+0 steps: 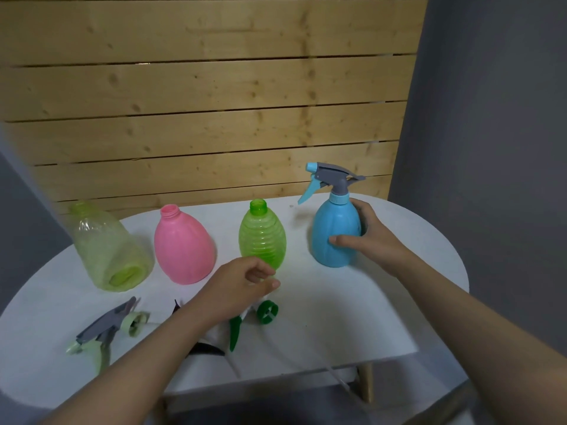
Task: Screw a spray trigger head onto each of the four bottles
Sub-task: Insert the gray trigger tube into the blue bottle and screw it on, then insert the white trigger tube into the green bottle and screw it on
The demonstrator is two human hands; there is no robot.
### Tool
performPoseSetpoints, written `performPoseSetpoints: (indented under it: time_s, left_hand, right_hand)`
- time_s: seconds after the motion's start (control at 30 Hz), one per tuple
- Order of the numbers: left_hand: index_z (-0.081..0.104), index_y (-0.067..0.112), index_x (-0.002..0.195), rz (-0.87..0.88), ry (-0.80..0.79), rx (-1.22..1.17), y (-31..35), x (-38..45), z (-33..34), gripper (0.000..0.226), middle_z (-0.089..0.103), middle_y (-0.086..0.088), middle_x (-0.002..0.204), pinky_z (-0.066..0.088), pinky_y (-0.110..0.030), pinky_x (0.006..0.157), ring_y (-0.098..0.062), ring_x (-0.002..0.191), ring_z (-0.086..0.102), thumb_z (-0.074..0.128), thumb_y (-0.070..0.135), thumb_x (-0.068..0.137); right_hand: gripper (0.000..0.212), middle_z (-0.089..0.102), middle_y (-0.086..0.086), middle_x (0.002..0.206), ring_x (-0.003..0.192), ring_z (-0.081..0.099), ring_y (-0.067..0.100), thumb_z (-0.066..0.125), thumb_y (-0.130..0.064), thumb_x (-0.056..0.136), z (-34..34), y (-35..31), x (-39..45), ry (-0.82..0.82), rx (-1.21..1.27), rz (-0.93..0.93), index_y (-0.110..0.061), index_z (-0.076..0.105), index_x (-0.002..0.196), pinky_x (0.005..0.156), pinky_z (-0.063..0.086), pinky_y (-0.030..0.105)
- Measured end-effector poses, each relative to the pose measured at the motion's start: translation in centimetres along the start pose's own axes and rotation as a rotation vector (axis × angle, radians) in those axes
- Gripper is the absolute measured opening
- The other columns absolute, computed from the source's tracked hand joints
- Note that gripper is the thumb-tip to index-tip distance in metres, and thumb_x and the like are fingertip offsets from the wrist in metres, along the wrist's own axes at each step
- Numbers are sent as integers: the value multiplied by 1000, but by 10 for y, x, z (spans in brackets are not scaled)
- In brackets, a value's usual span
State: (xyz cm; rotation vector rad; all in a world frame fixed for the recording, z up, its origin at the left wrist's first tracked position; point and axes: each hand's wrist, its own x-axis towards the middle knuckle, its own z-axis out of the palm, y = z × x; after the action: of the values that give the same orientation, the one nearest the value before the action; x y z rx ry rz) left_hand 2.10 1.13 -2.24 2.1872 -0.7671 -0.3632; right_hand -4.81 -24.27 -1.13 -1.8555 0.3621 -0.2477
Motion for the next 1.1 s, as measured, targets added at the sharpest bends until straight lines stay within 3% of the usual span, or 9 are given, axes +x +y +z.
performPoseSetpoints:
  time_s: [0.17,0.3,0.43,0.6,0.77,0.93,1.1]
  left_hand:
    - [60,24,115,-16,-120,210,-7,-3,-3,44,54,5,115,39,-11,75,-8,104,51,66,47,78]
    - [52,25,124,-71,-155,261,-11,-4,-5,58,48,-3,128,41,-25,86,-16,113,50,65,53,75]
    - [47,22,129,-79,-199,304,-8,-8,-7,64,49,-2,130,40,-26,84,-16,112,49,65,53,76]
    - [43,21,133,-89,-218,285,-8,-12,-8,70,47,-2,134,41,-27,93,-17,117,48,70,48,74]
    - [47,19,130,-100,-201,251,-7,-11,-7,67,52,-2,127,43,-27,90,-16,110,51,72,44,74]
    - [56,20,121,-104,-170,311,-7,-9,-7,64,48,-7,121,45,-36,96,-22,112,49,74,50,68]
    - [56,16,121,-112,-165,317,-3,-11,-4,62,54,-3,113,46,-26,82,-16,102,54,74,47,70]
  right_hand:
    - [86,39,1,146,131,41,21,78,-24,73,2,-4,-10,153,-100,-5,-23,29,142,101,37,32]
    - [70,48,2,138,127,45,20,76,-19,76,8,-8,-28,259,-200,-32,-14,40,135,96,39,28]
    - [58,54,3,123,113,52,19,74,-20,77,7,-12,-40,331,-209,4,-13,47,128,92,43,30]
    - [34,61,9,98,86,59,21,74,-15,77,8,-13,-51,211,-139,20,-14,60,107,76,48,26]
    - [30,65,11,103,93,63,26,75,-19,76,11,-14,-57,115,-215,42,-15,64,104,87,53,38]
    - [25,63,3,96,80,59,16,75,-20,75,16,-19,-64,32,-223,48,-19,64,98,83,51,32]
    - [26,61,-2,91,75,56,8,75,-22,76,24,-25,-68,-18,-240,42,-19,64,99,82,48,28]
